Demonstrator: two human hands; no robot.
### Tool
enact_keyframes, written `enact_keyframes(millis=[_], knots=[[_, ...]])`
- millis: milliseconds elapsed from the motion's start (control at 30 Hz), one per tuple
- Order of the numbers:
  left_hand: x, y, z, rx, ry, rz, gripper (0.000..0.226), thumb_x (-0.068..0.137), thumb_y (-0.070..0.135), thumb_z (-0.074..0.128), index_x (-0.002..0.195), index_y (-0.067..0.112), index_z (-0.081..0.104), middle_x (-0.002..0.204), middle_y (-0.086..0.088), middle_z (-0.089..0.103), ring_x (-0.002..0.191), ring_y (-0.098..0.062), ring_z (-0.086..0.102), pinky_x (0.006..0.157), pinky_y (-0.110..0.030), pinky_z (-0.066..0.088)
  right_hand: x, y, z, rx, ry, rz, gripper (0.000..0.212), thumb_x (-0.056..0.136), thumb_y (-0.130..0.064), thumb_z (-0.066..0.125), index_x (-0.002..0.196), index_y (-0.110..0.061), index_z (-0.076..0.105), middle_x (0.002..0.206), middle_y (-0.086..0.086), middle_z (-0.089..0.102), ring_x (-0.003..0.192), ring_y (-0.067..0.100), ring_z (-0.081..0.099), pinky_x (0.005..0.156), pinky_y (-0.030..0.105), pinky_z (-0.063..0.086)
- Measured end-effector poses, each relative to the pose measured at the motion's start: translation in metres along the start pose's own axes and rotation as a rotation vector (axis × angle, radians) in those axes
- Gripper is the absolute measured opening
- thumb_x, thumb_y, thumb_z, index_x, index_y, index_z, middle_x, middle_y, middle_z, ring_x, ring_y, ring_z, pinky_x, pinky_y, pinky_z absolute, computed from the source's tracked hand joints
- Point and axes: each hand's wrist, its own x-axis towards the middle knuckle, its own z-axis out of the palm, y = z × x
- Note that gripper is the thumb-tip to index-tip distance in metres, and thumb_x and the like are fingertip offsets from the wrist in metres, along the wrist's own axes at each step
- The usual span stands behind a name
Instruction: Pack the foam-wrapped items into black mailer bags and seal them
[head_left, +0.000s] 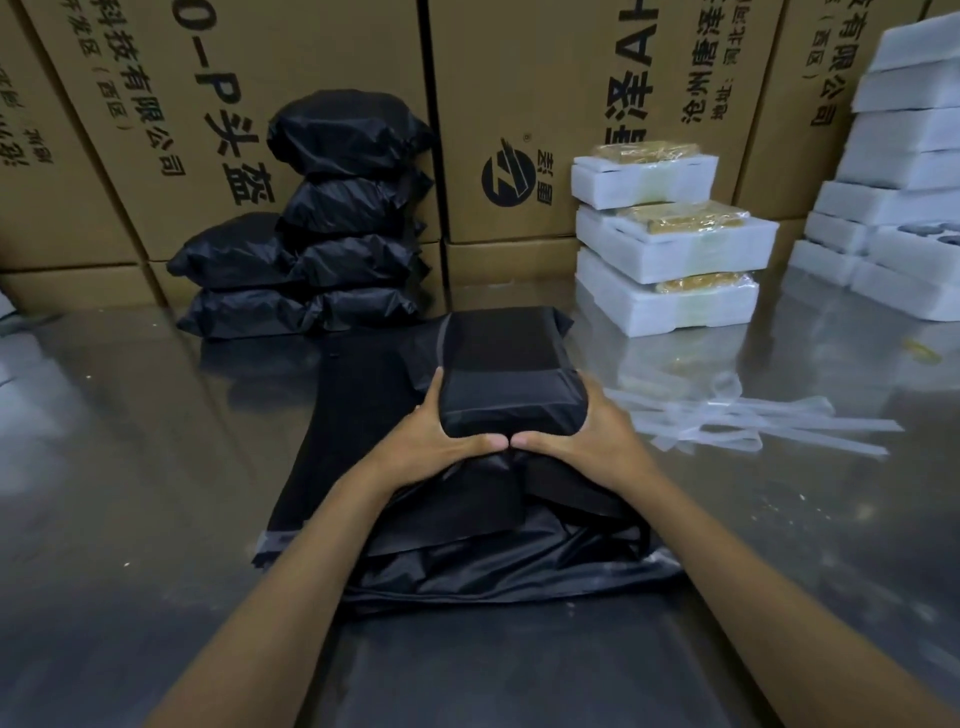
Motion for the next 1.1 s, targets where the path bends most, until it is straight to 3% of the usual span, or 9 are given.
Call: enact_keyframes(millis=[67,167,367,600,767,867,933,1000,1100], knots=[[0.001,-0.005,0.003,0.111,0.004,-0.015,0.151,0.040,0.091,0.072,0.153,0.043,-0.016,0.164,0.012,0.015,0.153,-0.023,0.002,0.121,-0.043,0.013,0.000,0.001,-0.002,-0.141,0.000,0.002,0.133,0.037,-0.093,0.069,0.150,-0.033,0.033,0.142,-0.011,0.054,0.132,0.022,0.052,0.100,0.031,0.047],[0.000,-0.007,0.003,0.190,0.034,-0.025,0.152,0.039,0.093,0.070,0.151,0.043,-0.018,0.165,0.016,0.003,0.152,-0.022,-0.010,0.120,-0.043,0.014,0.001,0.003,-0.003,-0.344,0.043,-0.035,0.130,0.040,-0.098,0.061,0.148,-0.031,0.035,0.142,-0.004,0.057,0.130,0.028,0.052,0.107,0.044,0.043],[-0.006,-0.008,0.006,0.273,0.091,0.115,0.143,0.051,0.090,0.065,0.155,0.033,-0.015,0.162,0.000,0.026,0.150,-0.020,0.023,0.116,-0.044,0.034,0.000,0.009,0.000,-0.436,0.117,-0.087,0.126,0.042,-0.101,0.053,0.145,-0.031,0.035,0.132,-0.001,0.063,0.125,0.031,0.053,0.106,0.042,0.037],[-0.027,0.003,0.005,0.213,0.054,0.156,0.134,0.063,0.079,0.063,0.154,0.028,-0.022,0.159,0.001,0.034,0.147,-0.021,0.029,0.118,-0.040,0.031,-0.009,0.005,-0.008,-0.269,0.057,-0.099,0.112,0.055,-0.091,0.063,0.150,-0.040,0.031,0.134,0.003,0.063,0.127,0.027,0.054,0.104,0.045,0.045],[-0.057,-0.010,-0.011,0.300,-0.009,0.238,0.113,0.076,0.078,0.057,0.156,0.037,-0.011,0.163,0.013,0.020,0.148,-0.011,0.023,0.123,-0.038,0.021,-0.035,0.005,-0.033,-0.126,-0.145,-0.151,0.099,0.065,-0.086,0.062,0.150,-0.045,0.032,0.141,-0.021,0.054,0.130,0.007,0.053,0.107,0.033,0.046],[-0.086,-0.019,-0.036,0.370,0.071,0.322,0.072,0.089,0.065,0.051,0.151,0.048,0.020,0.159,0.018,0.026,0.145,-0.003,0.026,0.118,-0.030,0.029,-0.055,0.007,-0.060,-0.131,-0.081,-0.151,0.069,0.084,-0.067,0.059,0.144,-0.036,0.047,0.136,-0.014,0.060,0.125,0.008,0.058,0.103,0.028,0.047],[-0.107,-0.028,-0.050,0.409,0.066,0.411,0.050,0.101,0.030,0.053,0.141,0.054,0.037,0.154,0.024,0.034,0.143,0.003,0.030,0.117,-0.029,0.032,-0.075,0.013,-0.078,-0.299,-0.067,-0.246,0.043,0.098,-0.035,0.059,0.139,-0.042,0.048,0.133,-0.014,0.059,0.125,0.010,0.056,0.101,0.024,0.046],[-0.127,-0.039,-0.060,0.436,-0.055,0.414,0.074,0.094,-0.003,0.052,0.135,0.058,0.046,0.153,0.033,0.028,0.144,0.009,0.020,0.119,-0.026,0.025,-0.096,0.019,-0.089,-0.437,-0.193,-0.340,0.068,0.091,-0.006,0.057,0.142,-0.048,0.043,0.149,-0.015,0.046,0.141,0.008,0.039,0.115,0.032,0.034],[-0.150,-0.047,-0.061,0.352,-0.222,0.352,0.080,0.089,-0.006,0.059,0.130,0.062,0.049,0.152,0.042,0.016,0.145,0.013,0.006,0.117,-0.022,0.018,-0.117,0.021,-0.093,-0.390,-0.329,-0.381,0.085,0.083,0.005,0.053,0.144,-0.054,0.040,0.163,-0.019,0.019,0.153,0.001,0.006,0.123,0.035,0.011]])
